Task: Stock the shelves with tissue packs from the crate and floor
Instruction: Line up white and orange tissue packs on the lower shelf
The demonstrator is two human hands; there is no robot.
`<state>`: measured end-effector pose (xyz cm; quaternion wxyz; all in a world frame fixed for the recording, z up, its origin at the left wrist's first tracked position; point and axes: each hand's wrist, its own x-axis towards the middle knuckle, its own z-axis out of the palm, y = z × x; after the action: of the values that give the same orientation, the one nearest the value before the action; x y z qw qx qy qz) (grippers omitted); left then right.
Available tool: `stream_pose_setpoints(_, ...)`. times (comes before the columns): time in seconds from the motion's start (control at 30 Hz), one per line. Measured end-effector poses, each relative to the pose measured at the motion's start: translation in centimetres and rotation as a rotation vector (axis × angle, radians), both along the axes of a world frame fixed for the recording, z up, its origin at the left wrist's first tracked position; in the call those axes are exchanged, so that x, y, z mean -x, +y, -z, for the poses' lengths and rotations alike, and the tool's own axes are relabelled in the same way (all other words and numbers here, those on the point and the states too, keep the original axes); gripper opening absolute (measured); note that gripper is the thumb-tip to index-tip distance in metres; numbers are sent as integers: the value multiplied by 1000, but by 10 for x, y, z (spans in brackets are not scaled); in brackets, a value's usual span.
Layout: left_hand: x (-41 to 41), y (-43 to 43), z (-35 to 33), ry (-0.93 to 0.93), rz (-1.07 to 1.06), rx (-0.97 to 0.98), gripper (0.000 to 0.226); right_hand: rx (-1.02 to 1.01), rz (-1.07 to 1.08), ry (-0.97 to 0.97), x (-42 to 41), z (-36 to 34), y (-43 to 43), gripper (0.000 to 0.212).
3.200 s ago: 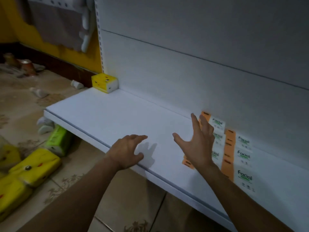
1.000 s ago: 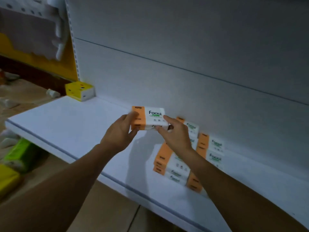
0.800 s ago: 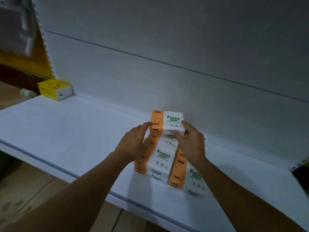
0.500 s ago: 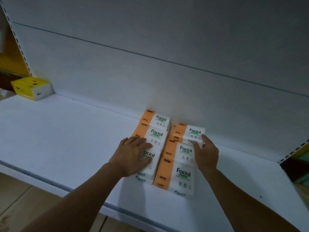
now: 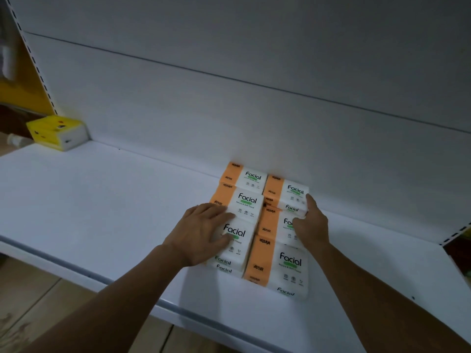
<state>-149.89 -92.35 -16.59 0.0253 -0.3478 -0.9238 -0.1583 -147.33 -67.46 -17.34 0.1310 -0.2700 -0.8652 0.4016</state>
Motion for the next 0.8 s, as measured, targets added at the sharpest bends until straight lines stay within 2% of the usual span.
stream_pose_setpoints(0.03, 1, -6, -2, 8, -5, -10, 84, -42, 0, -11, 0, 0, -3, 72)
stream_pose_setpoints(0.17, 4, -41, -13, 21, -50, -13, 84, -456, 12, -87, 7, -9, -19, 70)
stream_pose_setpoints(0.37, 5, -146, -37, 113, -237, -7, 79, -652, -217, -45, 38, -48, -96, 71)
stream_pose_setpoints(0.53, -30, -276, -45, 152, -421, 67, 73, -626, -433, 41, 55, -73, -229, 70)
stream_pose_setpoints(0.7, -104, -405, -33, 132, -672, 121, 77, -638, -827, 201, 41, -79, -394, 67)
stream_pose_setpoints(0.8, -161, -469, -15, 104, -776, 114, 65, -670, -1009, 254, 16, -76, -492, 67)
